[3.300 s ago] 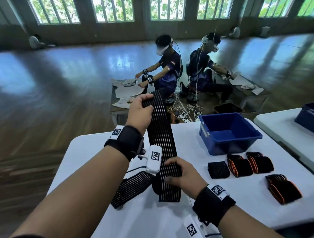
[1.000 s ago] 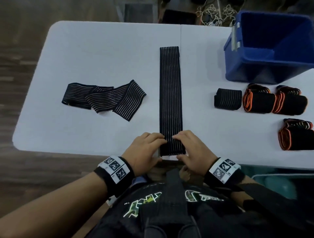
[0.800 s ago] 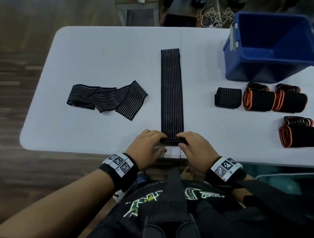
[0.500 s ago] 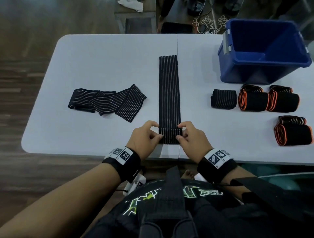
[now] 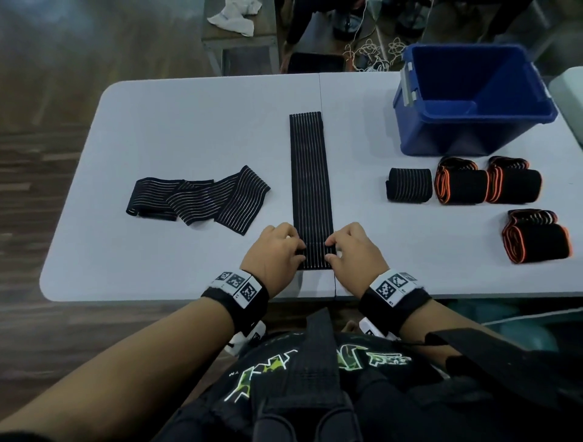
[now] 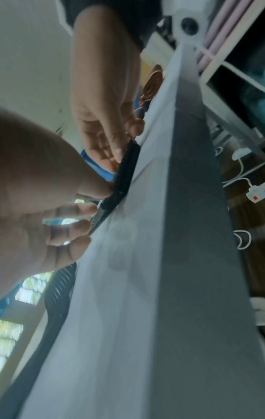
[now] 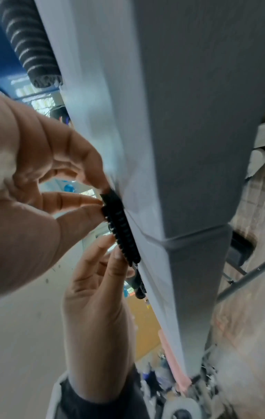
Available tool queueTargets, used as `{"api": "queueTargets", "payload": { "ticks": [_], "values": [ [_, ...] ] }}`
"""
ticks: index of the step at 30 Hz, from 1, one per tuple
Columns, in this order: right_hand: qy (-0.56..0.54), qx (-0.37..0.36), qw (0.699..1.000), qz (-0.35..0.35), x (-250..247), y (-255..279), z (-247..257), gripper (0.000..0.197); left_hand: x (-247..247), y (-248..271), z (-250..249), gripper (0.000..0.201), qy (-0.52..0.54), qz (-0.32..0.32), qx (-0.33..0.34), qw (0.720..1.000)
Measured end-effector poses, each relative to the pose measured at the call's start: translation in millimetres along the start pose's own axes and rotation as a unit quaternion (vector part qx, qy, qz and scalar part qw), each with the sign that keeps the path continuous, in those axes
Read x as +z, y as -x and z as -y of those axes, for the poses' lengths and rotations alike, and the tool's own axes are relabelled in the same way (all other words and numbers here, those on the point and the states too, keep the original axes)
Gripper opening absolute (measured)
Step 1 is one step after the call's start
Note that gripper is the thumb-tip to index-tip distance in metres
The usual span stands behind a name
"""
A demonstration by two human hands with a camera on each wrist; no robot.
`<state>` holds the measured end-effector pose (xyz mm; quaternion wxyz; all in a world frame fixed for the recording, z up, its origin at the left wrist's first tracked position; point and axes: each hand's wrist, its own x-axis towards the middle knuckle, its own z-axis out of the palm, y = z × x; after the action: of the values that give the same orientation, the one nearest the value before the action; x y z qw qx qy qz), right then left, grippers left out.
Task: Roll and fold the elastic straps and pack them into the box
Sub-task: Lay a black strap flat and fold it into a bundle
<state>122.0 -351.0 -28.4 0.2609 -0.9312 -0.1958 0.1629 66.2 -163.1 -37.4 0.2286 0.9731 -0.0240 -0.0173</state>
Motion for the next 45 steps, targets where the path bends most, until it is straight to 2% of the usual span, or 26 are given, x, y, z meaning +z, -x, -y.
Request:
{"api": "queueTargets", "payload": {
  "ticks": [1, 3, 5, 7, 10, 13, 17, 22, 25, 30, 33, 37, 41, 45],
  "values": [
    [0.026, -0.020, 0.999, 0.001, -0.1, -0.2, 0.7, 0.020, 1.2, -0.8, 1.5, 0.015, -0.024, 0.014, 0.028, 0.999],
    [0.077, -0.053, 0.995, 0.020, -0.7, -0.1, 2.8, 0.030, 2.3, -2.2, 3.8, 0.036, -0.053, 0.059, 0.059, 0.995],
    [0.111, -0.068, 0.990, 0.054, -1.5, 2.0, 4.0, 0.048, -1.4, -0.9, 4.7, 0.053, -0.040, 0.077, 0.051, 0.995],
    [0.131, -0.070, 0.986, 0.080, -1.5, 4.4, 4.8, 0.056, -6.2, 1.8, 6.8, 0.059, -0.040, 0.093, 0.058, 0.993],
    [0.129, -0.071, 0.986, 0.077, -3.8, 5.2, 6.2, 0.044, -9.2, 3.9, 10.6, 0.052, -0.035, 0.088, 0.077, 0.992],
    [0.071, -0.042, 0.995, 0.052, -6.0, 5.1, 8.1, 0.035, -9.1, -0.3, 12.9, 0.049, -0.001, 0.077, 0.060, 0.995],
    [-0.043, 0.058, 0.997, -0.002, -5.1, 0.3, 15.5, 0.026, -13.8, -11.6, 16.7, 0.037, 0.081, 0.060, -0.014, 0.995],
    [-0.150, 0.158, 0.975, -0.038, 0.3, -12.3, 12.3, 0.026, -16.5, -21.3, 14.8, 0.018, 0.162, 0.041, -0.098, 0.981],
    [-0.156, 0.157, 0.975, -0.032, 1.4, -12.4, 11.0, 0.026, -11.1, -22.5, 13.7, 0.013, 0.163, 0.035, -0.120, 0.979],
    [-0.090, 0.106, 0.990, -0.019, 3.9, -8.3, 15.3, 0.017, -9.1, -22.9, 12.2, 0.008, 0.153, 0.035, -0.119, 0.980],
    [-0.058, 0.102, 0.993, -0.006, 4.8, -9.9, 17.0, 0.024, -9.9, -24.8, 11.7, 0.006, 0.132, 0.046, -0.123, 0.983],
    [0.018, 0.067, 0.997, 0.026, 5.4, -9.7, 18.2, 0.038, -12.2, -26.8, 14.4, 0.015, 0.079, 0.067, -0.108, 0.989],
    [0.082, 0.059, 0.991, 0.082, 2.2, -4.1, 11.7, 0.065, -17.6, -22.7, 19.1, 0.031, 0.069, 0.080, -0.059, 0.993],
    [0.078, 0.060, 0.991, 0.091, 2.1, -2.1, 3.3, 0.063, -19.6, -16.4, 25.7, 0.058, 0.044, 0.115, -0.029, 0.992]
  ]
}}
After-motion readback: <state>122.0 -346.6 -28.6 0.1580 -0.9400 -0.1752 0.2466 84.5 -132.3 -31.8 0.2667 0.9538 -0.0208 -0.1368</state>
